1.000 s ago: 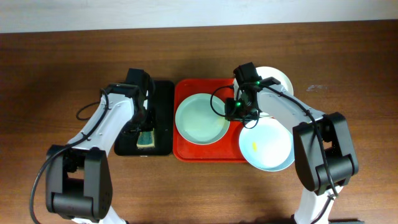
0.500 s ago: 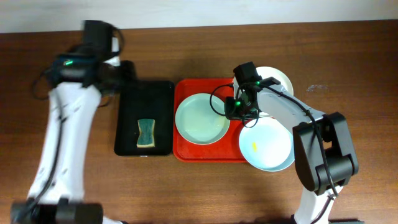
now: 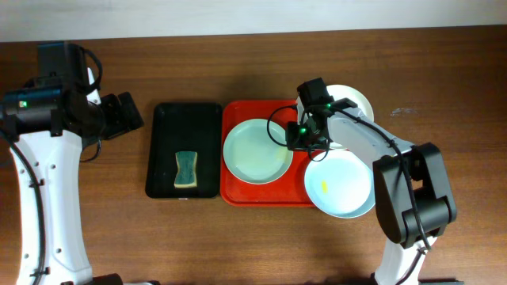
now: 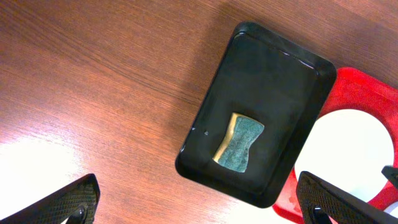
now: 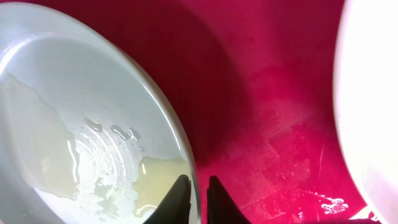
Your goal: Clean dirty plates on tray and stack at the side
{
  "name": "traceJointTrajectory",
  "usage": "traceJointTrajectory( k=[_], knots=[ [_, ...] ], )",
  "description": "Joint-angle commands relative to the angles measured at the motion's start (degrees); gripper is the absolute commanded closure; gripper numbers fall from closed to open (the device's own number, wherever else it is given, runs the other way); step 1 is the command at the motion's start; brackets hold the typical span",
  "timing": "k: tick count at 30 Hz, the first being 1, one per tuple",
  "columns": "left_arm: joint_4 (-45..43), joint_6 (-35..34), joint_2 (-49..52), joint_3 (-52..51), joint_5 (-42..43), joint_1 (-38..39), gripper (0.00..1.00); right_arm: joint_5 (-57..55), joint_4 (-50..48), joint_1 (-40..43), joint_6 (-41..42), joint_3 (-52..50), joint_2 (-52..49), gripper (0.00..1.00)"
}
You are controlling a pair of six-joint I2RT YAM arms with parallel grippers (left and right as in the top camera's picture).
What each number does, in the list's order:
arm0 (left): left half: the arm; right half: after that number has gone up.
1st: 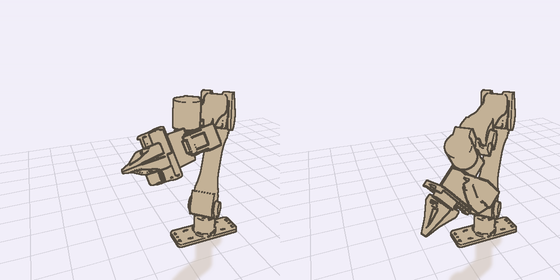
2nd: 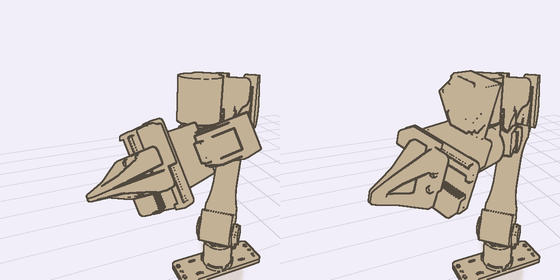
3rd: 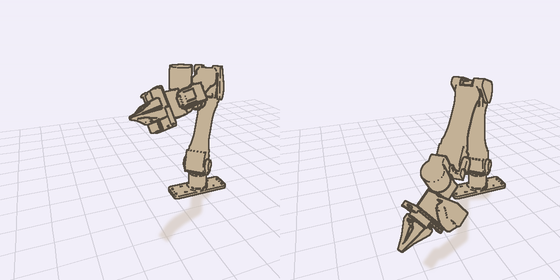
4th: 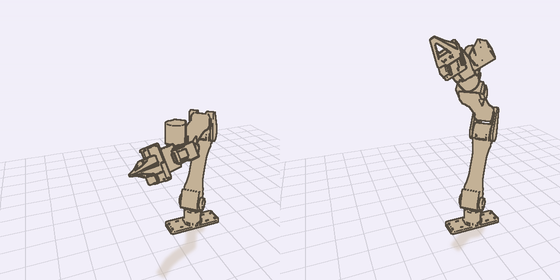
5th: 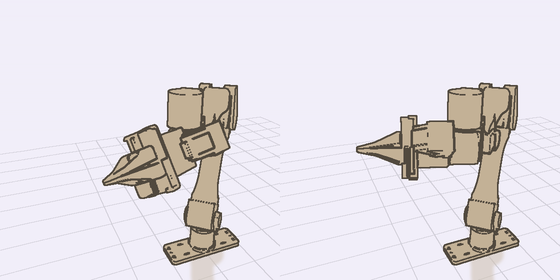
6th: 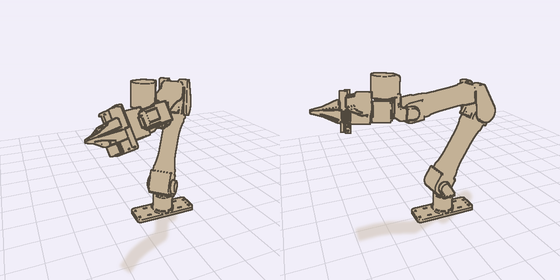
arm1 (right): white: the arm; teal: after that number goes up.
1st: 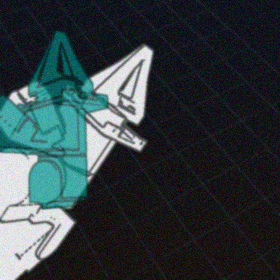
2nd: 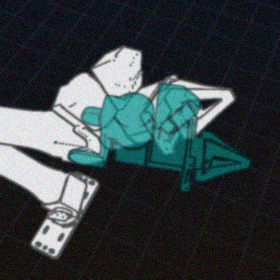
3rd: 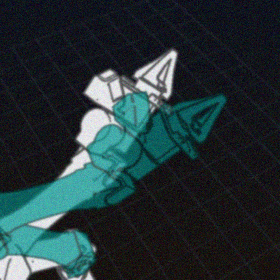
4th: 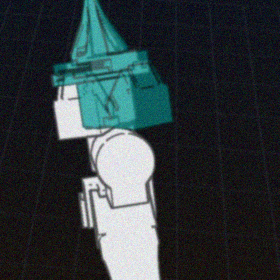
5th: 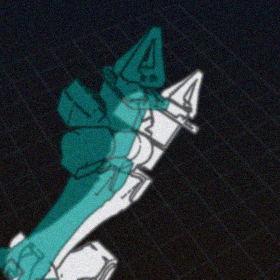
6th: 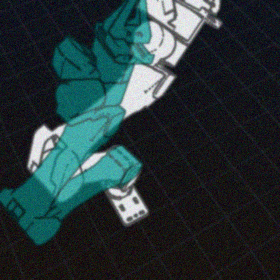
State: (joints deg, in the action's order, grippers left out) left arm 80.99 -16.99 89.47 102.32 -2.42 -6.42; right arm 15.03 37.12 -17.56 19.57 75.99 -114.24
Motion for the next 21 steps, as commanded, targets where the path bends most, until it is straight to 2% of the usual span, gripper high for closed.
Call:
traceJointTrajectory(
  k=[1, 7, 11, 15, 17, 21],
  knots=[
    [0.11, -0.28, -0.31, 0.68, -0.39, -0.24, 0.01, -0.7, -0.96, -0.11, 0.17, -0.46, -0.68, 0.94],
    [0.11, -0.28, -0.31, 0.68, -0.39, -0.24, 0.01, -0.7, -1.22, -0.11, 0.17, -0.46, -0.68, 0.95],
    [0.11, -0.28, -0.31, 0.68, -0.39, -0.24, 0.01, -0.7, -1.4, -0.11, 0.2, -0.9, -0.68, 0.89],
    [0.11, -0.28, -0.31, 0.68, -0.39, -0.24, 0.01, -0.7, -2.25, -0.11, 0.2, -1.6, -0.68, 0.89],
    [0.11, -0.28, -0.31, 0.68, -0.39, -0.24, 0.01, -0.68, -2.25, -0.11, 0.2, -1.6, -0.68, 0.96],
    [0.11, -0.28, -0.31, 0.68, -0.39, -0.24, 0.01, -0.7, -1.99, -0.11, 0.17, -1.6, -0.68, 0.96]
  ],
)
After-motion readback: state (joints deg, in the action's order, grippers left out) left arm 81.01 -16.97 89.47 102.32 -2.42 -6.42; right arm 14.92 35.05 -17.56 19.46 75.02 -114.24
